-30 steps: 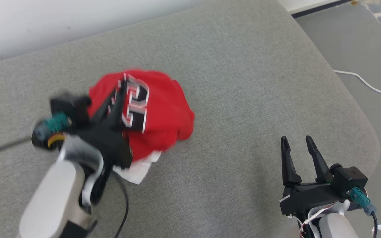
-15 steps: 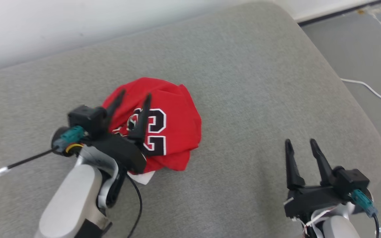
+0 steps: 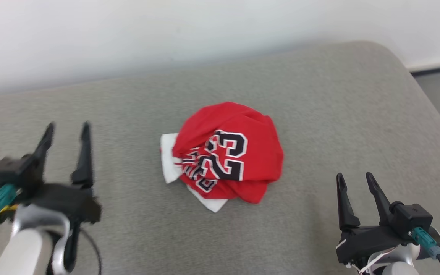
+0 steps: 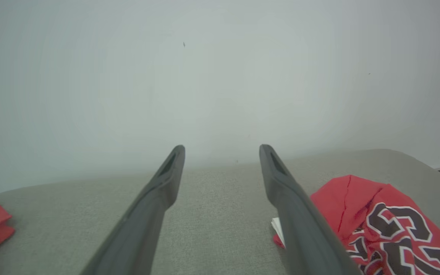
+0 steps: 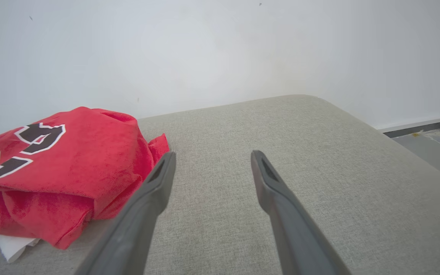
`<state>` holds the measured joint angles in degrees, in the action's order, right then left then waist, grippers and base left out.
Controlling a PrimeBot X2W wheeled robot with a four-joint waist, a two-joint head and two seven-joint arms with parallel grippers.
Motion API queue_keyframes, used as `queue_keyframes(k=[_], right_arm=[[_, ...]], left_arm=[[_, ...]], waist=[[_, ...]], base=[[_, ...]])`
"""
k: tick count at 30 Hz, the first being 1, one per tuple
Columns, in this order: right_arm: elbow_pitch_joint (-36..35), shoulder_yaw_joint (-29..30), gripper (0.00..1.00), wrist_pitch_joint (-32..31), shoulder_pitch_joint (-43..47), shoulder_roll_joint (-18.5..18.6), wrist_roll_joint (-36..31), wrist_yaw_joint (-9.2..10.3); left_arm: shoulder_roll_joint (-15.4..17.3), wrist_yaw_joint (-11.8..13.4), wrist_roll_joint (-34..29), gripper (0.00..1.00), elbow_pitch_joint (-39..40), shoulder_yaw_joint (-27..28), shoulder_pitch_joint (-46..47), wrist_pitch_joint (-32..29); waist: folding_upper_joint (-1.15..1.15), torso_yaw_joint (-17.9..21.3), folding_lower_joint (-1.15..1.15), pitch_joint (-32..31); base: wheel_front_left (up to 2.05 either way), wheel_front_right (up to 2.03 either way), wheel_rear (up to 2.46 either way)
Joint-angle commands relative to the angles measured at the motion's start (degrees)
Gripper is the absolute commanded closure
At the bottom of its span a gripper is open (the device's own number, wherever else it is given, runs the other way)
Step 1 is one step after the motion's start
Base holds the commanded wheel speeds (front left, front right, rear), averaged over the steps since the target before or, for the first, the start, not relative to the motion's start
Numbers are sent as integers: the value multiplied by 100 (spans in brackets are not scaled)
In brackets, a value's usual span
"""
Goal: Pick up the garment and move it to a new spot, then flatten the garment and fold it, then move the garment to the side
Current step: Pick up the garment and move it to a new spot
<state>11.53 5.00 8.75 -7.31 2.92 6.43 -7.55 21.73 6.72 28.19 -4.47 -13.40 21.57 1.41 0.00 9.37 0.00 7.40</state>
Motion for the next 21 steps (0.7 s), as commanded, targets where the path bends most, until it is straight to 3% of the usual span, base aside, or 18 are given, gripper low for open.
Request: queue_keyframes(k=[1,7,21], right_arm=[[-37,-10,0,-28,92,-6,-33,12],[-165,-47,0,-160,226,-5,-39,12],[-312,-35,0,-311,432,-6,-2,12]], left_arm=[[43,57,37,0,88,75,-217,20],[309,345,-2,0,466,303,-1109,54],[139,805,-87,0,683,371,-2308,491]], waist=[[0,-405,0,-331],[0,-616,0,-500],[0,-846,0,-656]], base=[[0,0,0],[0,0,0],[0,0,0]])
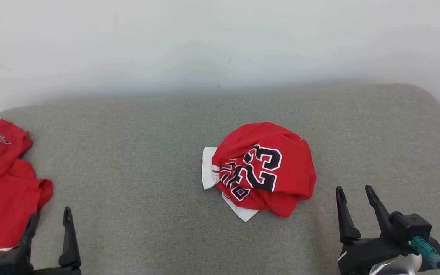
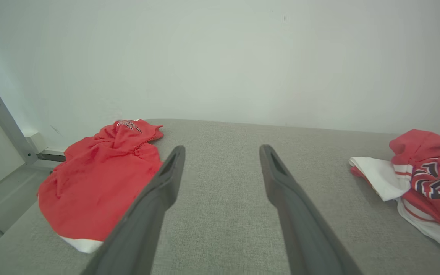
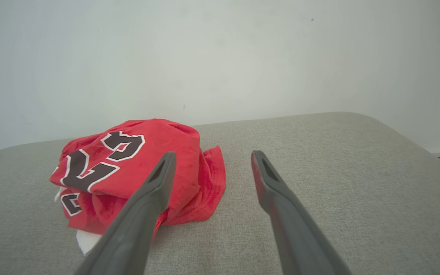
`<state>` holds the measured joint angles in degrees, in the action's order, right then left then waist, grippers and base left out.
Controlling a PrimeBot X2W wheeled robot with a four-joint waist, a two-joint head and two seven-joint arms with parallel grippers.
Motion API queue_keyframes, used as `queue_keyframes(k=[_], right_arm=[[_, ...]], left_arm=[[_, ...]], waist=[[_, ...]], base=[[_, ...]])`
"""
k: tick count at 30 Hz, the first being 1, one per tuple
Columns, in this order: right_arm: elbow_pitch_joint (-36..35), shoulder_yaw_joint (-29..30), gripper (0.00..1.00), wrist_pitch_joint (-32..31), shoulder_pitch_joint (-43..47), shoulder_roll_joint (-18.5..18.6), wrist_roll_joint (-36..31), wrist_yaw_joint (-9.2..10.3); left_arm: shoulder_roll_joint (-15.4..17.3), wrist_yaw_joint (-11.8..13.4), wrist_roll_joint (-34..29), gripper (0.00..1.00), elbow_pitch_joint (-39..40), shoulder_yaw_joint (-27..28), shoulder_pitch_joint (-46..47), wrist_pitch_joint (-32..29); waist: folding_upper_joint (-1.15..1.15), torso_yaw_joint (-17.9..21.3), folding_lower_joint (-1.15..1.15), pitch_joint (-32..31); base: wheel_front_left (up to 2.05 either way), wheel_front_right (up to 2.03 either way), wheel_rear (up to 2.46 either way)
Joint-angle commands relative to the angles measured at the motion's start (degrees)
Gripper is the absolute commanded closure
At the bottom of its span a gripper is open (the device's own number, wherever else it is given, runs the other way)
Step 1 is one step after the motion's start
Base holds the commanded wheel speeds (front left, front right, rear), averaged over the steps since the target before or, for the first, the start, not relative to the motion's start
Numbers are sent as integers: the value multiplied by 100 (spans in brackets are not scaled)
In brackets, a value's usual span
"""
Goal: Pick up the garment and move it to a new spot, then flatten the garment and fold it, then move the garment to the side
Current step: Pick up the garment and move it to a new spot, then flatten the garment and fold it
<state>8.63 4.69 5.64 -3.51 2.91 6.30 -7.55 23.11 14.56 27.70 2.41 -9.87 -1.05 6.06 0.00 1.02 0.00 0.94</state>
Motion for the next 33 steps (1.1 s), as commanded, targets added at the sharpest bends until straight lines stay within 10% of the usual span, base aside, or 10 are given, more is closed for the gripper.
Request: queue_keyframes(k=[1,33], right_arm=[[-25,-4,0,-2,68,-4,15,12],[14,6,0,-83,135,-5,44,12]], left_arm=[[-2,55,-61,0,-13,23,-70,60],[301,53,-135,0,106,-168,-287,-146]], waist=[[0,-16,0,-14],[0,-47,0,-143]], base=[[0,0,0],[0,0,0]])
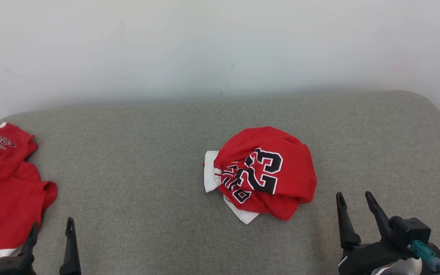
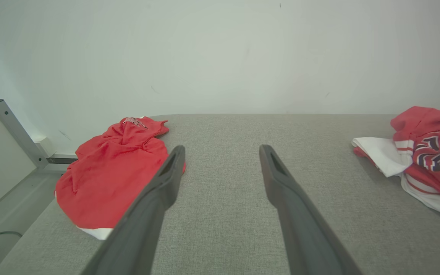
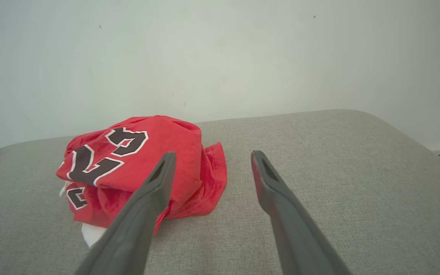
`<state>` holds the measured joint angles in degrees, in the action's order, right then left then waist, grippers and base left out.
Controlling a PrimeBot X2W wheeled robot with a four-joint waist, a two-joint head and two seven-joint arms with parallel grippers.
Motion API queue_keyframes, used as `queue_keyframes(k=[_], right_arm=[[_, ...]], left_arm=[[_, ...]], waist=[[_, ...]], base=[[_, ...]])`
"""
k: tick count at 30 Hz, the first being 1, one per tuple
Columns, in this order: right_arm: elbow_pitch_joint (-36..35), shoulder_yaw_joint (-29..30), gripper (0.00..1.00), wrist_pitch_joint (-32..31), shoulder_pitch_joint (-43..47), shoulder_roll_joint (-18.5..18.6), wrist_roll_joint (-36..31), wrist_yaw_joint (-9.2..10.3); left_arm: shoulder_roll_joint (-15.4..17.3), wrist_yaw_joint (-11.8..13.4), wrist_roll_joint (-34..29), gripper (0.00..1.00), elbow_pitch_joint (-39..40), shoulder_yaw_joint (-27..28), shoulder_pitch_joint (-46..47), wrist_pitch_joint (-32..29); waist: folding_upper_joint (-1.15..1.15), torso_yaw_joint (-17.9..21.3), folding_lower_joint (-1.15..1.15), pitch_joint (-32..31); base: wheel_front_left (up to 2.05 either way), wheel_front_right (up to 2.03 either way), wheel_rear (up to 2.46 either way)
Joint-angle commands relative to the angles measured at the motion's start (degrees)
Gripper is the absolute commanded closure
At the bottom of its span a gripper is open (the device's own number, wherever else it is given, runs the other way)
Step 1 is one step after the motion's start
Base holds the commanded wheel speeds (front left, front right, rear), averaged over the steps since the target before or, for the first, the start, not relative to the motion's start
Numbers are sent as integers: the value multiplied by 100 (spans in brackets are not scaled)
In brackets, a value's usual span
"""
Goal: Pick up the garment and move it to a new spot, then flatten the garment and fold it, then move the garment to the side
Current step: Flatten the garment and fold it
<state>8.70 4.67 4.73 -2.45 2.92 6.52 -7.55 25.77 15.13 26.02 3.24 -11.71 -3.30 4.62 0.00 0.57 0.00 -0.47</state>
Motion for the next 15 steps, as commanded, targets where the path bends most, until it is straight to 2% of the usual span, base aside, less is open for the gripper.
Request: queue_keyframes(k=[1,15], right_arm=[[10,4,0,5,28,-6,21,12],[-18,-32,0,-33,32,-6,41,12]], left_arm=[[15,-11,67,0,43,32,-55,0],[38,11,174,0,93,37,-13,-53]], waist=[[0,-4,0,-5],[0,-6,0,-8]], base=[[0,0,0],[0,0,0]])
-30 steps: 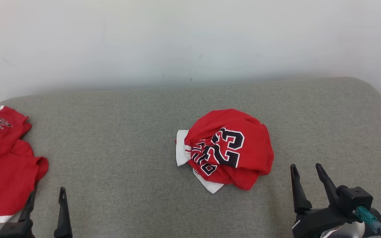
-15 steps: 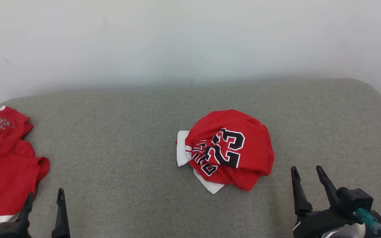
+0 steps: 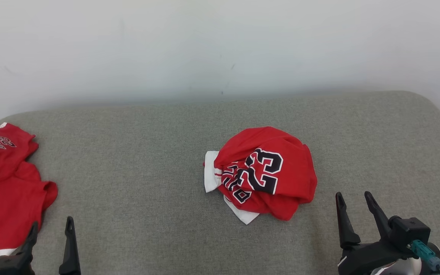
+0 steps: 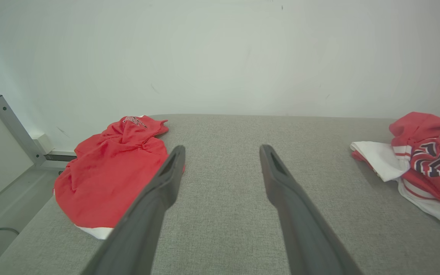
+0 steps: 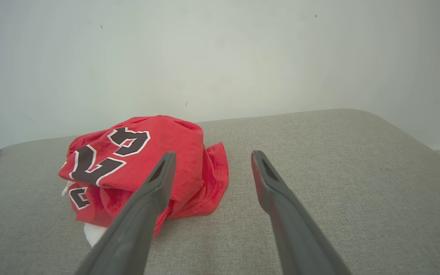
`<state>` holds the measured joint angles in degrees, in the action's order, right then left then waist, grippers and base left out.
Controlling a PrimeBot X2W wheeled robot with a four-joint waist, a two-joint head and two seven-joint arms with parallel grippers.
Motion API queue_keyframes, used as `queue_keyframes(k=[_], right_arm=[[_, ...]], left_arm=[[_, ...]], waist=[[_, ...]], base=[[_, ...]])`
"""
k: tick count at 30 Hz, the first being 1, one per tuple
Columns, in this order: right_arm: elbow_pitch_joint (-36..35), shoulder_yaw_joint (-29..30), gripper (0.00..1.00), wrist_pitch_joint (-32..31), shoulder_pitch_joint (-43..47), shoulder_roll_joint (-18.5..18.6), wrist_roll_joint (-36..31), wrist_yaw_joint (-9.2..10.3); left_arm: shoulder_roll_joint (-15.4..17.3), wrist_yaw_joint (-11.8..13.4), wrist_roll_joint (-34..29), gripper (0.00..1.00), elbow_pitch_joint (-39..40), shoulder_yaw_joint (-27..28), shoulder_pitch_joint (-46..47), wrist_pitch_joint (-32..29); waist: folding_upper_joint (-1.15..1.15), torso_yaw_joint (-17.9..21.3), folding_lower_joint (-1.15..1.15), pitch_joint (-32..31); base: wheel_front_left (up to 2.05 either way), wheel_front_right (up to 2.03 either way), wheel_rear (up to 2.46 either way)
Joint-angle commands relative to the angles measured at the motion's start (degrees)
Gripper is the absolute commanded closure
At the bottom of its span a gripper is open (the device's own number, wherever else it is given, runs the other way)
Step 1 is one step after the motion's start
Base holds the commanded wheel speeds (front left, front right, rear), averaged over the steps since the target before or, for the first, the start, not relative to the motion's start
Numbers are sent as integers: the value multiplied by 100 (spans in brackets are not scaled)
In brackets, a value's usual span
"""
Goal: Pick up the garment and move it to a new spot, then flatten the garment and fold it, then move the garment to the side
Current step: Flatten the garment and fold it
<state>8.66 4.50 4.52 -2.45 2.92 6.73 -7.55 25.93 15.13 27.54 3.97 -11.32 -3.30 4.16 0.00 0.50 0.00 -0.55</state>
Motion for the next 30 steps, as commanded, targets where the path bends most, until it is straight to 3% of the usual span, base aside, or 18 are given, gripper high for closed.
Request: queue_keyframes(k=[1,30], right_arm=[[-14,-16,0,-14,33,-6,21,12],[9,-8,0,-20,49,-6,34,12]], left_arm=[[23,18,22,0,23,-4,-14,-8],[45,76,148,0,-43,-12,-13,34]], waist=[[0,1,0,-1],[0,8,0,-27]], base=[[0,0,0],[0,0,0]])
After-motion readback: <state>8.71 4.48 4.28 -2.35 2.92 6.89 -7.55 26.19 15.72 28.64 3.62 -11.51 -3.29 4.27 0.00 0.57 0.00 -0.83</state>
